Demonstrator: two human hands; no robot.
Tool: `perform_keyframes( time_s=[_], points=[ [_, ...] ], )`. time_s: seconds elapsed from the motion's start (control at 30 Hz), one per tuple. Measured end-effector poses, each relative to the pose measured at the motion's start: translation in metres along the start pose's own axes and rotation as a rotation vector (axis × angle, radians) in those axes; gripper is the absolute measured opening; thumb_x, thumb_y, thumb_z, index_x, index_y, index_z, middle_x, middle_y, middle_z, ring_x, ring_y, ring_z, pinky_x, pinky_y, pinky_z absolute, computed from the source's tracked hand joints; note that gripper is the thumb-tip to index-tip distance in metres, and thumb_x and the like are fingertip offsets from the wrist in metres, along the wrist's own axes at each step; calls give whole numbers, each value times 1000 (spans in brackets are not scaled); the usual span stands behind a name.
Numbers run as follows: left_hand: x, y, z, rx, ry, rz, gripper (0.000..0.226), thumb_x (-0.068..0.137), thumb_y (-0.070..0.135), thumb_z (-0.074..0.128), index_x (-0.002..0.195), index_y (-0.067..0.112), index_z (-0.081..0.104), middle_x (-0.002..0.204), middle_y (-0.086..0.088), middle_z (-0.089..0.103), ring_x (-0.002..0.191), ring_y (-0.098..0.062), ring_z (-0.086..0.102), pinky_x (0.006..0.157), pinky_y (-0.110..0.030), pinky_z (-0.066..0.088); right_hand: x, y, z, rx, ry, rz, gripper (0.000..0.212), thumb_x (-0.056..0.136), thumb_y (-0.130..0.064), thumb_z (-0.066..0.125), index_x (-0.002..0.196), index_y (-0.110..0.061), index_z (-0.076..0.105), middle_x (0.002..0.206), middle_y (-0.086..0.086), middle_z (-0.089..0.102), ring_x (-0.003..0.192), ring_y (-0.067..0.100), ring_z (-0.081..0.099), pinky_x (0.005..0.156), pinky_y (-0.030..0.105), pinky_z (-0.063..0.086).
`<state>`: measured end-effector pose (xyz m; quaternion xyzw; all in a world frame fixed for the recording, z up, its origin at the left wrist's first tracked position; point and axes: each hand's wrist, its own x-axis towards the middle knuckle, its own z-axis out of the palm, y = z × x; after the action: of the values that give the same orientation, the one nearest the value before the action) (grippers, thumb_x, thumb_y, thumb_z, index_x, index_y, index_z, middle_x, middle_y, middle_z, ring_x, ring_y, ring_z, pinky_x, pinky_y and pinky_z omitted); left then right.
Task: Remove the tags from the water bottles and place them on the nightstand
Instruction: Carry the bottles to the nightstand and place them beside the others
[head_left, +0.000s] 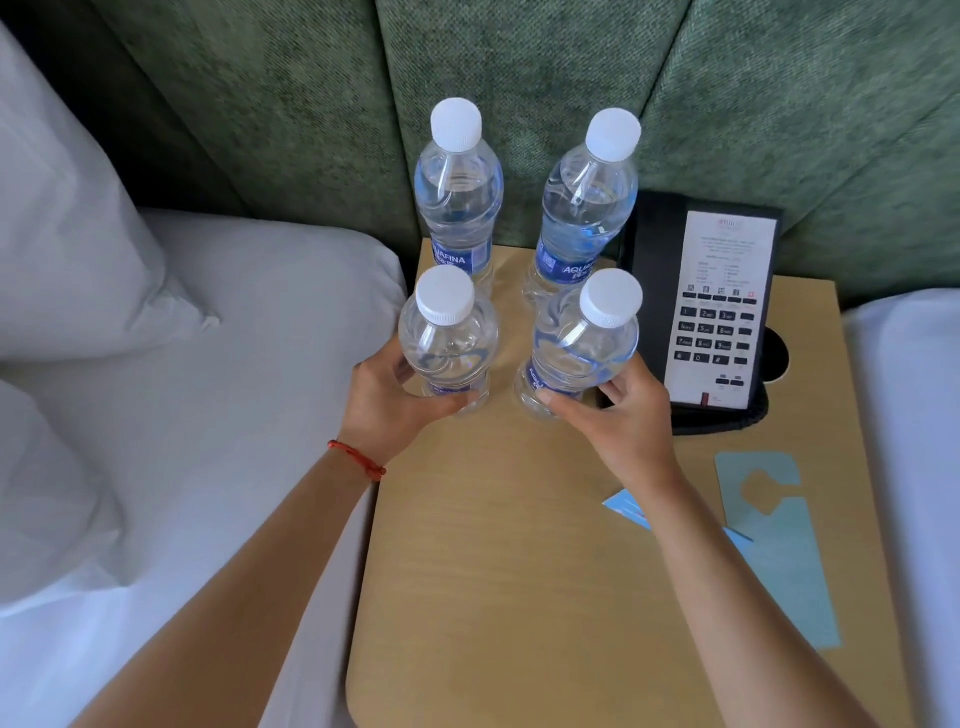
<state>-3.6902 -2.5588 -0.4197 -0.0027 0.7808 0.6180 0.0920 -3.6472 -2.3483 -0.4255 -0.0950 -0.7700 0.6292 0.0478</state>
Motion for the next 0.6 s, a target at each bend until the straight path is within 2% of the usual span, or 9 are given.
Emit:
perform_keyframes(
  time_s=[0.2,0.43,0.6],
  points=[
    [-9,-1,-3,9,-18,-31,49,56,8,85,99,16,64,97,3,69,97,-10,65,90,-30,51,-9,0,-2,-1,-15,6,55,63,-8,83,103,-36,57,99,-29,67,100,-6,60,84,6,42],
    [-6,1,-3,-3,-10,4,49,59,2,82,97,25,61,101,0,67,102,-15,63,95,-40,48,-7,0,-1,19,-34,-10,55,64,-8,82,108,-31,56,104,-20,66,104,-2,60,90,9,42],
    [2,3,-1,-9,11,-5,49,60,1,81,100,21,61,102,-2,67,102,-16,63,94,-38,49,5,-1,0,17,-31,-6,53,66,-8,81,105,-33,55,99,-29,66,102,-5,60,84,6,41]
  ],
)
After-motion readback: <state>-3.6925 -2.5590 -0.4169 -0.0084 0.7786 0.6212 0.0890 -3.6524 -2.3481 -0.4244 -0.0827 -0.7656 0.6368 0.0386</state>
